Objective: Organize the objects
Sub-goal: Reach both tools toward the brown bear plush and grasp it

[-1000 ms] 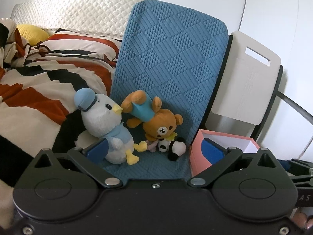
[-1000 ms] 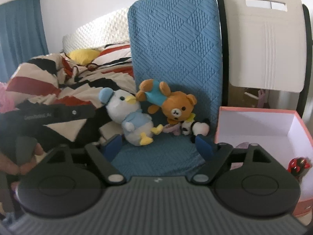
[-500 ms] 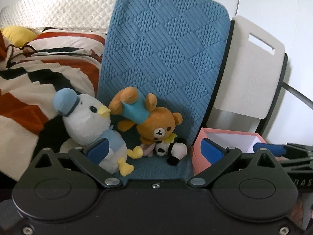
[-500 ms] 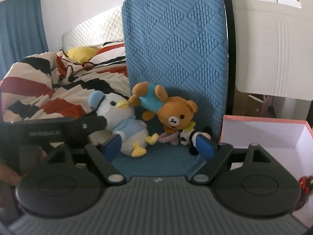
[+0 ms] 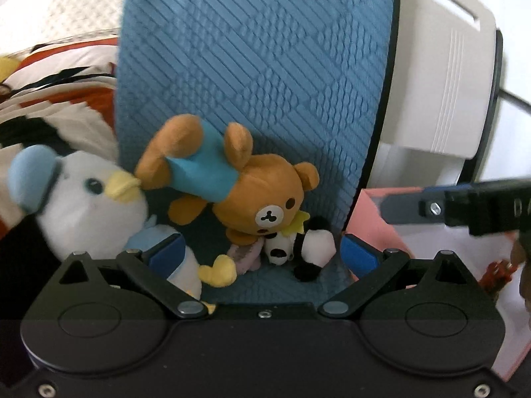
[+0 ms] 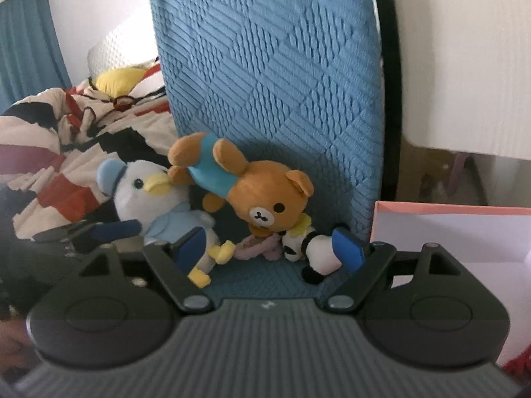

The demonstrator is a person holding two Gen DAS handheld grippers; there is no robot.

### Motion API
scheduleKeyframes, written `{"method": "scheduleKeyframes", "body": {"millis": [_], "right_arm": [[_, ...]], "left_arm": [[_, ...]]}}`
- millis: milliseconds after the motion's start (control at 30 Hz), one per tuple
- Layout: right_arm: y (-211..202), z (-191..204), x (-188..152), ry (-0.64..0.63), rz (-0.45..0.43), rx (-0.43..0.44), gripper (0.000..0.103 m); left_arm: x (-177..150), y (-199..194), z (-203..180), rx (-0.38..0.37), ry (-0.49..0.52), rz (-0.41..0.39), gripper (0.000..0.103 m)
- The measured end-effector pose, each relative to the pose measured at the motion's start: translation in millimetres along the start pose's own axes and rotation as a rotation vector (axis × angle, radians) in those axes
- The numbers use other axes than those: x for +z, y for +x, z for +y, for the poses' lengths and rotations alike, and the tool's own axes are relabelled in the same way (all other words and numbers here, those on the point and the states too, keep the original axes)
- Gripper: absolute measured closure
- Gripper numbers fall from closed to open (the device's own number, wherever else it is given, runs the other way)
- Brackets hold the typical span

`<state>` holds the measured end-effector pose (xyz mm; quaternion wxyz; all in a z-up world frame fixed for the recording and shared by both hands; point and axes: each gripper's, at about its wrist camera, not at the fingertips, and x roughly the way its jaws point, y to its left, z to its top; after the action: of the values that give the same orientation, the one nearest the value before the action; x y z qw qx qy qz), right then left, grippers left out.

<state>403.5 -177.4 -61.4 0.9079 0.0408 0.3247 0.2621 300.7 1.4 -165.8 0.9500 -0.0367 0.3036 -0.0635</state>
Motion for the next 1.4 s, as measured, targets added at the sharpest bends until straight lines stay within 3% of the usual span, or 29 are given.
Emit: {"method": "scheduleKeyframes", "body": {"millis": [367, 633, 833, 1033, 1100, 1200, 1400], "right_arm": [[79, -19, 30, -0.040, 0.055, 0.058, 0.019], [124, -20, 40, -0.079, 0.109, 0.051, 0.019], [146, -22, 44, -0.068, 0.142, 0.060, 0.019], [162, -23, 46, -0.037, 0.159, 0.093, 0.019], [164, -22, 46, -0.036, 0.160, 0.089, 0.020], [163, -21, 45, -0.035, 0.151, 0.084, 0.031], [139, -9, 51, -0.060, 0.089, 0.022, 0.057]], "left_arm": [[7, 89, 6, -0.081, -0.011, 0.150, 0.007], [0, 141, 12, -0.064, -0.037, 0.246, 0.015], [-5, 159, 16, -0.055, -0.030, 0.267, 0.026], [-10, 173, 19, -0.025, -0.023, 0.283, 0.053], [-12, 177, 21, -0.013, -0.024, 0.281, 0.057], [-15, 182, 23, 0.005, -0.015, 0.297, 0.070], [-13, 179, 39, -0.047, -0.149, 0.311, 0.073]]}}
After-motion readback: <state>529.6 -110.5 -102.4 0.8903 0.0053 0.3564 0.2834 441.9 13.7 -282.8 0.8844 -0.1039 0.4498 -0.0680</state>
